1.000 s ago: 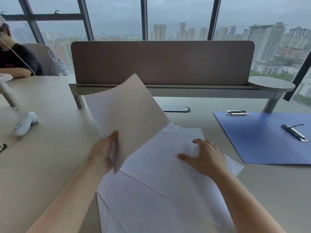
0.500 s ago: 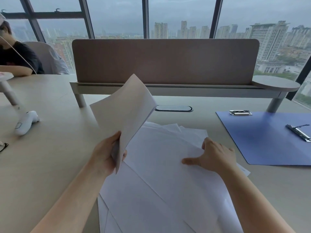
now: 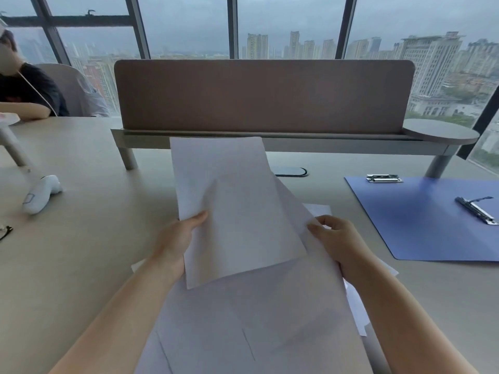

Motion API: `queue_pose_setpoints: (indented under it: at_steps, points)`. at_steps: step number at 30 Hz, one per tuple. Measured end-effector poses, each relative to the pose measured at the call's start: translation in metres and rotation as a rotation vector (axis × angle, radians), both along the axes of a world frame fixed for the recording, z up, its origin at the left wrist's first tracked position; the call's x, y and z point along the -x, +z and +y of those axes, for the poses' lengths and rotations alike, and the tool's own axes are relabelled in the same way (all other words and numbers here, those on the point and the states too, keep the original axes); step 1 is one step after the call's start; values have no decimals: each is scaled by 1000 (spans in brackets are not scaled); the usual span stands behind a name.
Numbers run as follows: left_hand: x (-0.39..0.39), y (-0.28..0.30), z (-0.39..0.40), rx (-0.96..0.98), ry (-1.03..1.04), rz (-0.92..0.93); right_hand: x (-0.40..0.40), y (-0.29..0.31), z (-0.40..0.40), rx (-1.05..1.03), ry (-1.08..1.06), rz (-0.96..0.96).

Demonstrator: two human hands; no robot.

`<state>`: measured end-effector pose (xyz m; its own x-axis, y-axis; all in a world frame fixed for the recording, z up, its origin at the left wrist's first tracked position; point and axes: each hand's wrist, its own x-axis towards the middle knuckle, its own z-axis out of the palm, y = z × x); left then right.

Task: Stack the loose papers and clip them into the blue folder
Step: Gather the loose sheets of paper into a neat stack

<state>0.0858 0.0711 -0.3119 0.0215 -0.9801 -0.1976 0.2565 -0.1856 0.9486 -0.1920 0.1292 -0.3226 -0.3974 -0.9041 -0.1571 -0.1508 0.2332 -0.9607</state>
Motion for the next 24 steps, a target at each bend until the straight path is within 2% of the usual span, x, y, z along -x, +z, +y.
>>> queue_pose_setpoints:
  at_steps: [5, 8, 14, 19, 22, 24]
  points:
    - [6, 2, 9, -67, -132, 63, -7, 5, 4, 12, -16, -245]
    - [11, 1, 12, -81, -172, 84, -9, 9, 6, 45, -24, -329]
    - [13, 2, 13, -62, -110, 86, -8, 16, 8, 238, -100, -270]
    - [17, 2, 14, -76, -182, 124, -20, 20, 12, 247, 46, -318]
    - [11, -1, 9, 27, -162, 20, -26, 19, 12, 182, 122, -348]
    - [3, -2, 3, 133, -137, -133, -24, 16, 9, 108, 129, -253]
